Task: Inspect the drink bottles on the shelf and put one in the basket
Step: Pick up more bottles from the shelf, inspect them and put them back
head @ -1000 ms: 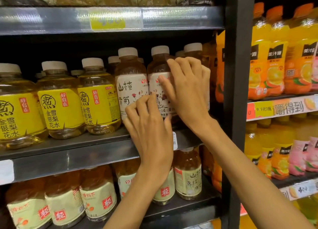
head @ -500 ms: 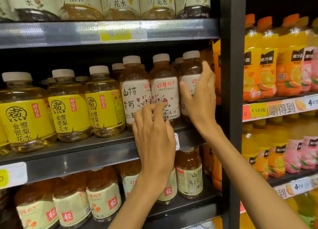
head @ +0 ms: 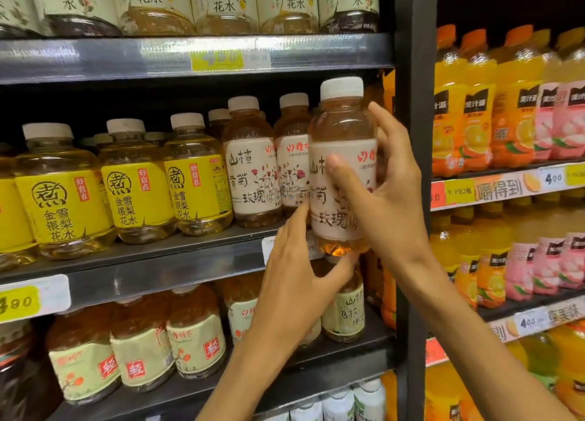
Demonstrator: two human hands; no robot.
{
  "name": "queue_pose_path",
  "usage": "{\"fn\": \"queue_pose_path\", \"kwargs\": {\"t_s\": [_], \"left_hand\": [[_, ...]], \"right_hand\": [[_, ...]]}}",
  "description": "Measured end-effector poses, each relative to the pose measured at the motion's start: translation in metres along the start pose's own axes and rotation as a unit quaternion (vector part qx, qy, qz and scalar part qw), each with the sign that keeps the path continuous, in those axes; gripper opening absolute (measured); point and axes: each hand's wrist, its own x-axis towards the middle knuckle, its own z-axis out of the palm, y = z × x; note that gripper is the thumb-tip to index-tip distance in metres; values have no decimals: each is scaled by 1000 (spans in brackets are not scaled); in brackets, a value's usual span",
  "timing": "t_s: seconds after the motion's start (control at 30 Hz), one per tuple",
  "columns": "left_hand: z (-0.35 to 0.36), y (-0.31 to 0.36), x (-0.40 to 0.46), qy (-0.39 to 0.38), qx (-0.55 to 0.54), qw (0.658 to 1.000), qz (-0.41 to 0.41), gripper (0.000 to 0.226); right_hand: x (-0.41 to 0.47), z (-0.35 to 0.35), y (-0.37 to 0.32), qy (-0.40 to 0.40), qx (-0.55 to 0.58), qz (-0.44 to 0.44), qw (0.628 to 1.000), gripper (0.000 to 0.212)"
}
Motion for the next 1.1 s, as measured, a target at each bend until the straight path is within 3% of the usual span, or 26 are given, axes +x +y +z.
{"fn": "queue_pose_path", "kwargs": {"t_s": [0.17, 0.27, 0.37, 0.47, 0.6, 0.67, 0.73, 0.87, 0.97, 1.1], "left_hand": [[-5, 6, -13, -48, -174, 981, -79, 78], [-10, 4, -22, -55, -229, 966, -111, 74], [-17, 3, -40, -81, -263, 953, -130, 73], [-24, 5, -57, -152, -300, 931, -141, 66], [-17, 7, -72, -207, -330, 909, -146, 55], [-14, 8, -75, -182, -356, 902, -164, 64], [-15, 11, -75, -155, -369, 902, -162, 68], [-15, 24, -69, -72, -316, 939, -113, 60], [-12, 31, -69, -72, -333, 932, -125, 60], [-19, 36, -71, -110, -441, 879, -148, 45]], "right_hand": [[-12, -9, -6, -63, 178, 98, 977, 66], [-17, -12, -7, -125, 227, 119, 958, 62], [-8, -17, -10, -172, 320, 172, 915, 48], [1, -15, -17, -229, 336, 205, 890, 47], [-5, -6, -18, -302, 435, 261, 807, 37], [-5, -4, -19, -290, 425, 265, 815, 33], [-5, -5, -18, -265, 385, 248, 849, 29], [-8, -8, -25, -209, 261, 178, 925, 22], [-10, -8, -37, -181, 241, 192, 934, 27], [-1, -20, -41, -226, 244, 241, 912, 34]]}}
